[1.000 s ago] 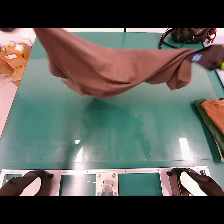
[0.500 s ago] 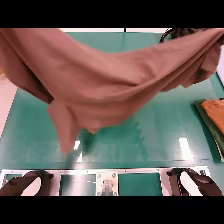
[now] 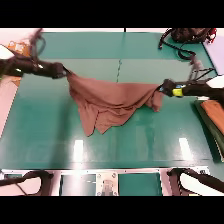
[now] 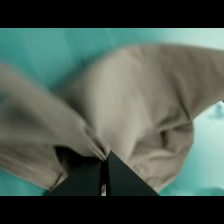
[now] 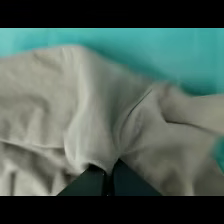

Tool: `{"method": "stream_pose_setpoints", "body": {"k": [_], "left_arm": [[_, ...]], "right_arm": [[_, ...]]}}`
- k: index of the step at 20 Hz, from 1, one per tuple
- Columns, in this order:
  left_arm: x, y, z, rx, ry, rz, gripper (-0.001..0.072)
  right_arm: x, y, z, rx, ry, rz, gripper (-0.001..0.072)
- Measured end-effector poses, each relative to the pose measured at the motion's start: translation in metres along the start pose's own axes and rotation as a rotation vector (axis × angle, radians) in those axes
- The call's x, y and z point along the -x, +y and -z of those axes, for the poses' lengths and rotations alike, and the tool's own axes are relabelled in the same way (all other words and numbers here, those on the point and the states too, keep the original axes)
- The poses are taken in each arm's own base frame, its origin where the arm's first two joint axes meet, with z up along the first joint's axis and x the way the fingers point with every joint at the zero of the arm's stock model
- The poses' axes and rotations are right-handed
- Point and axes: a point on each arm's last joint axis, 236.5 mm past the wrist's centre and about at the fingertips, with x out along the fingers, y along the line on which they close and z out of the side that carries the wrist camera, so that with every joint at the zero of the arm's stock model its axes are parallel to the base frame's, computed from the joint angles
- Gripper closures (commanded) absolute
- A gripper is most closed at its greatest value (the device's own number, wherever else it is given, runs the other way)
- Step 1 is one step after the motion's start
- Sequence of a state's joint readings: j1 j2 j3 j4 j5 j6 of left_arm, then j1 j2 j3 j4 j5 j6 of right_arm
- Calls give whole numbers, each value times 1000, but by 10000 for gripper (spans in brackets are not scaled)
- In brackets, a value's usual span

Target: Fold the shirts.

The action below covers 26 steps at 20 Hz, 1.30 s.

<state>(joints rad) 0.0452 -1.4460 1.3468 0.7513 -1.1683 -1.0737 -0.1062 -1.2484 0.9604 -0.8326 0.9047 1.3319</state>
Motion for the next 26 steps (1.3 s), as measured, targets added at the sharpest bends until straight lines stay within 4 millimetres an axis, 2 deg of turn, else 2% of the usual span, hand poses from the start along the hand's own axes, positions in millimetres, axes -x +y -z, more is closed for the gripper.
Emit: {"method": "stream_pose_setpoints", "body": {"k": [1,2,3,4,5,6,7,9,11,14,15,18,20,23,25,26], "left_arm": [[-14,9,9,34,31,15,682],[-25,16,16,58,55,25,682],[-32,22,22,75,73,30,682],[-36,24,25,86,83,37,680],[-40,28,28,96,91,40,552],[-42,30,32,102,103,41,245],[-43,31,35,107,116,46,170],[-45,32,44,108,154,50,170],[-44,34,52,105,185,45,170],[-42,43,62,98,226,14,170],[-40,49,64,103,233,-1,170],[-30,66,65,133,226,-29,170],[-21,79,63,168,210,-48,170],[-9,94,63,209,193,-62,169],[-4,101,63,225,184,-70,169],[-3,102,63,230,183,-71,170]], "right_arm": [[-17,-7,3,-24,23,4,585],[-27,-12,3,-38,35,8,430],[-32,-16,-1,-48,36,10,374],[-32,-17,-7,-56,30,6,373],[-28,-17,-13,-62,30,-2,373],[-22,-15,-17,-70,35,-11,372],[-13,-12,-19,-79,41,-19,369],[6,-12,-12,-89,66,-1,287],[21,-16,9,-117,104,46,263],[25,-16,64,-167,186,94,260],[19,-12,92,-182,233,98,209],[-16,11,163,-221,320,58,207],[-42,31,194,-245,331,19,207],[-76,57,224,-269,334,-8,230],[-95,71,229,-288,329,-16,245],[-104,76,229,-283,326,-15,302]]}}
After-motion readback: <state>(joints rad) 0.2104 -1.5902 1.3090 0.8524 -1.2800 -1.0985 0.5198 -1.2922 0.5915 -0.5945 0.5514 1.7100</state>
